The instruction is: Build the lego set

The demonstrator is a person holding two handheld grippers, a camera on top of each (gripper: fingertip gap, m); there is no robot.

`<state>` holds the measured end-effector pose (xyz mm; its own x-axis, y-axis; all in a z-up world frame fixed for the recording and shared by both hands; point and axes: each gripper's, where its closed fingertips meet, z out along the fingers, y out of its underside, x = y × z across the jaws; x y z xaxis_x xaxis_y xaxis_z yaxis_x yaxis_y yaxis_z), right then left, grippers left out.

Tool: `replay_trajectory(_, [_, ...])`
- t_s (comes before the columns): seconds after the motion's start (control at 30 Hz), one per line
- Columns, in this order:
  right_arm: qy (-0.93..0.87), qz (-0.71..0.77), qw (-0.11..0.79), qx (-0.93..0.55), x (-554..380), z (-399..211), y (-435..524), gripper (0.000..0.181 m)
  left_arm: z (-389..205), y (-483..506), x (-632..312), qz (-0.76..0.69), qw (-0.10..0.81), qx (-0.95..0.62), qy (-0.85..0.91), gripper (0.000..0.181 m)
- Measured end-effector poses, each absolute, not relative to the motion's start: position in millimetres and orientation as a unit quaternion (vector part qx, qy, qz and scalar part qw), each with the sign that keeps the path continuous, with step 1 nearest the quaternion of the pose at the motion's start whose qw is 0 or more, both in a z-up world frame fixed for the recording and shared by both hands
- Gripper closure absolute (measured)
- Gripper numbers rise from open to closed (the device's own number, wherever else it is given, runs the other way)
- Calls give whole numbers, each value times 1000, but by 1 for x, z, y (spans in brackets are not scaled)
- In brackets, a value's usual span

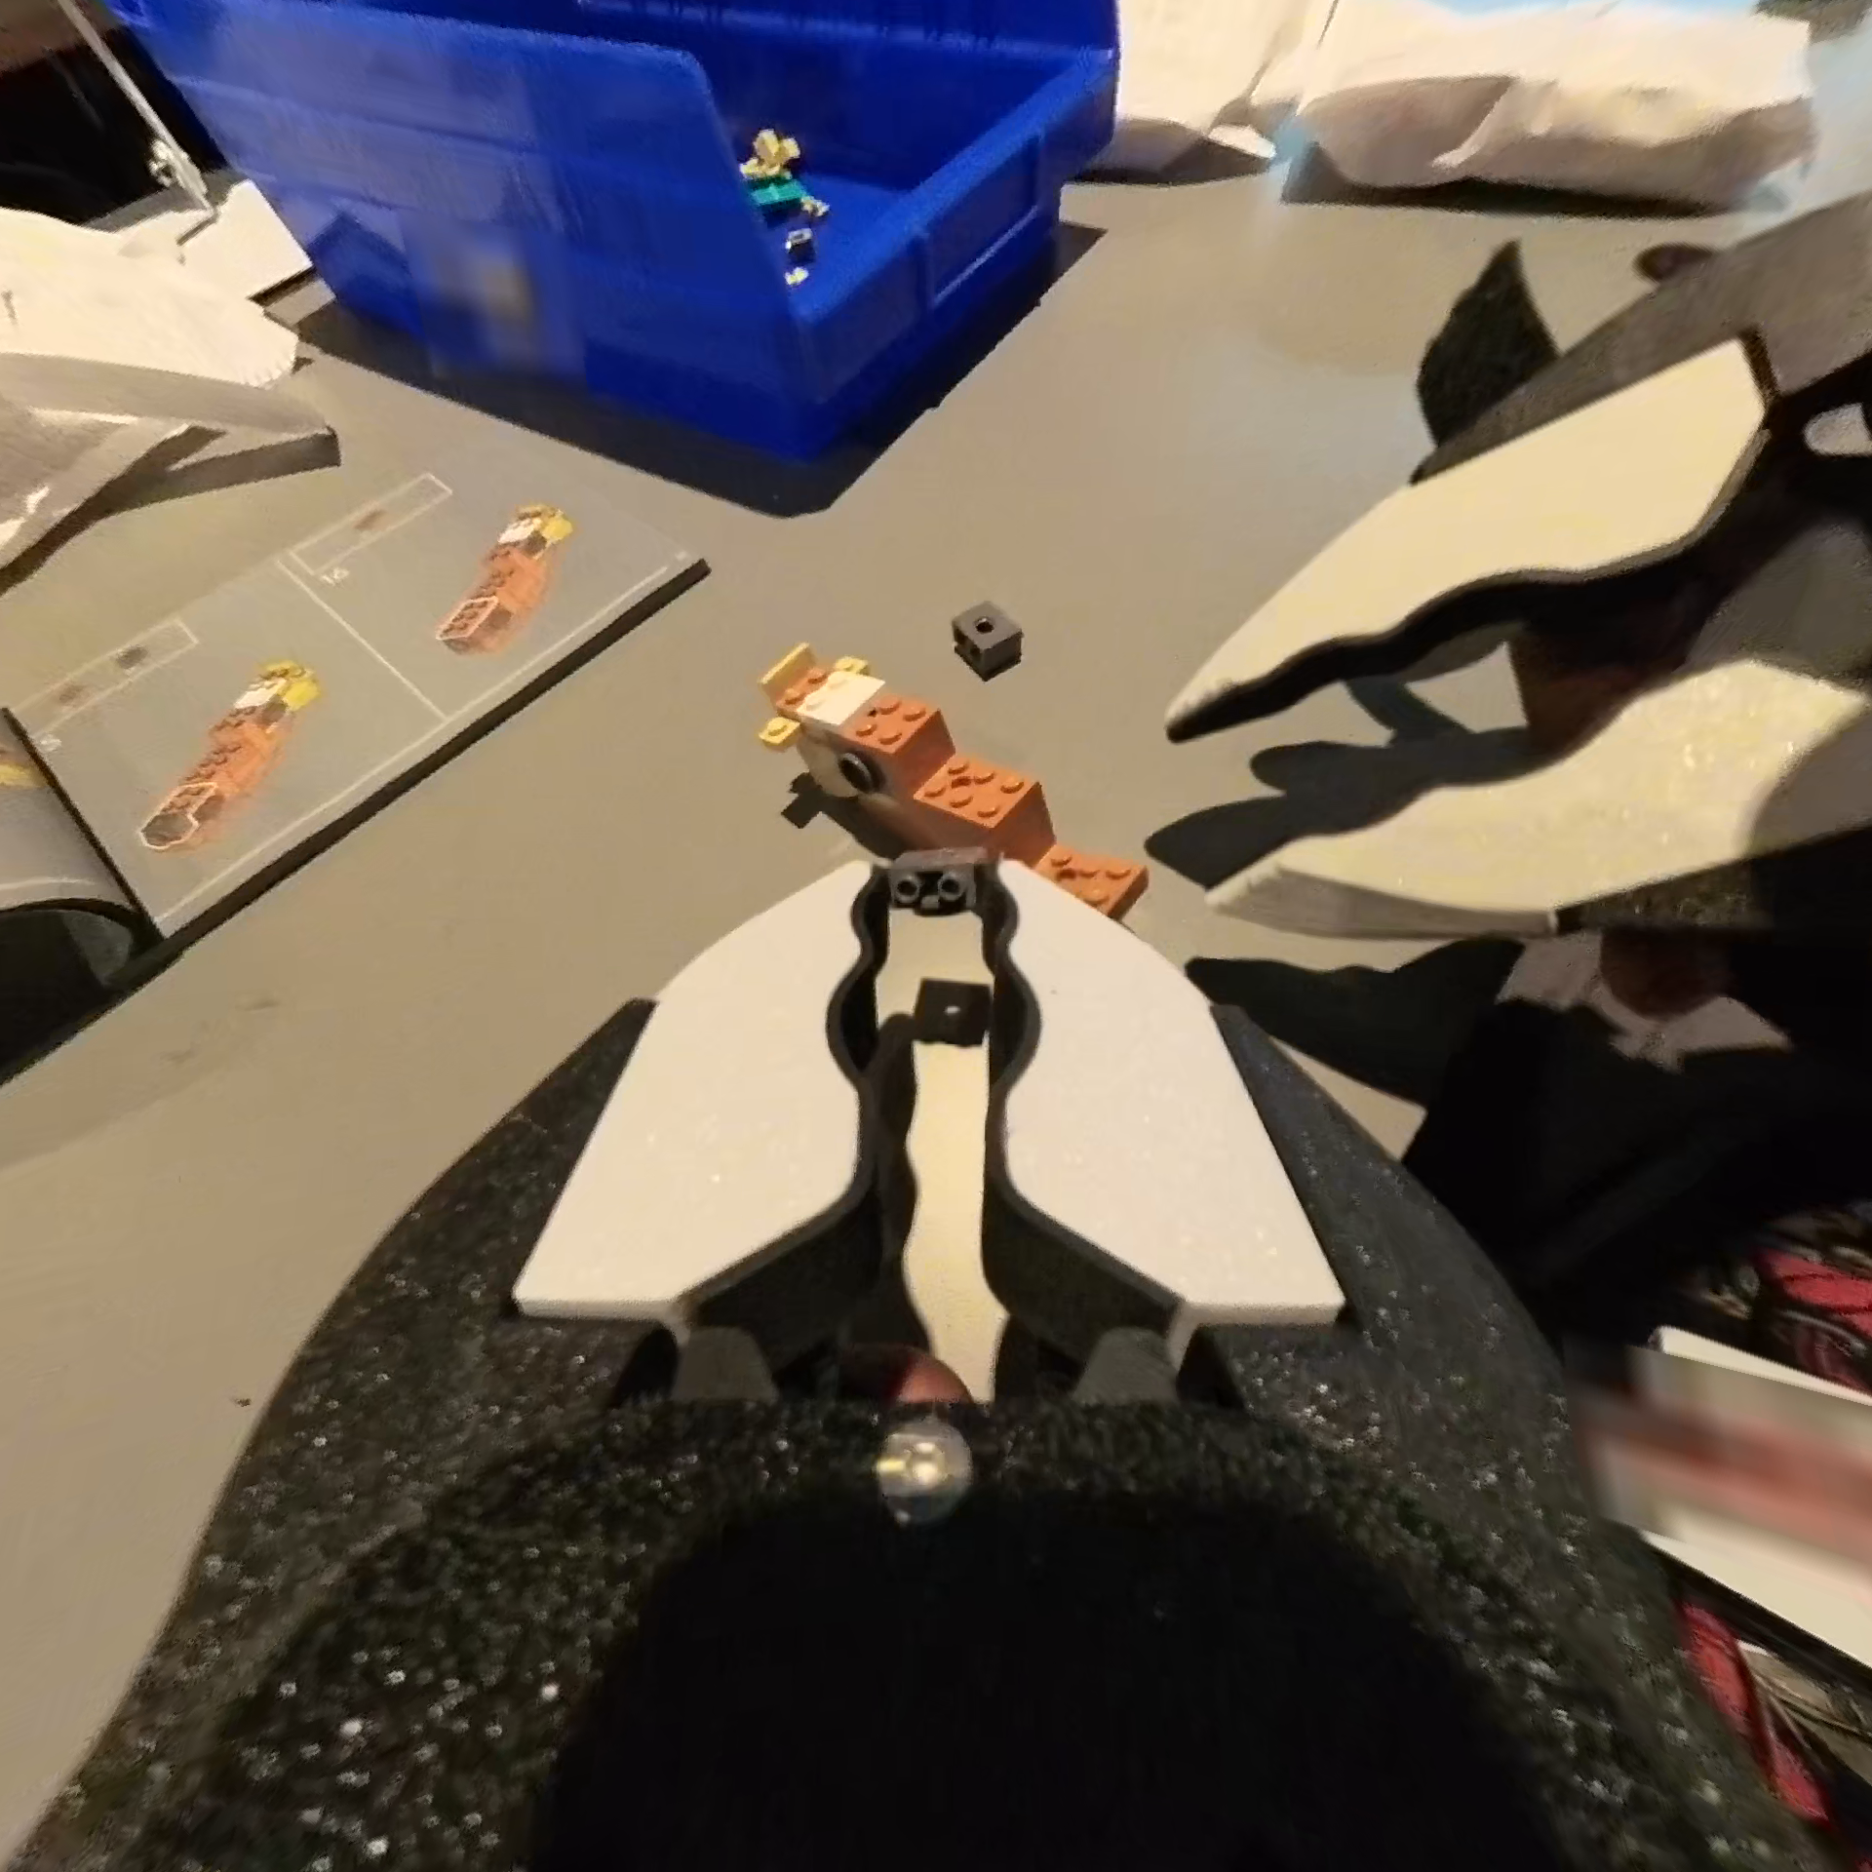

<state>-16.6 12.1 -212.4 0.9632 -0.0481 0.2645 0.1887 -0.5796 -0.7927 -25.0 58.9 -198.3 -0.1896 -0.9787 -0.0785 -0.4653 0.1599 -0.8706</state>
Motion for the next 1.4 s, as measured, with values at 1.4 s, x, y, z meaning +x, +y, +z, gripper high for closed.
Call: replay_trajectory(1.4, [131,-80,527,-836,-21,-215,25,140,-177,56,-31,-399,364,-534,650,164])
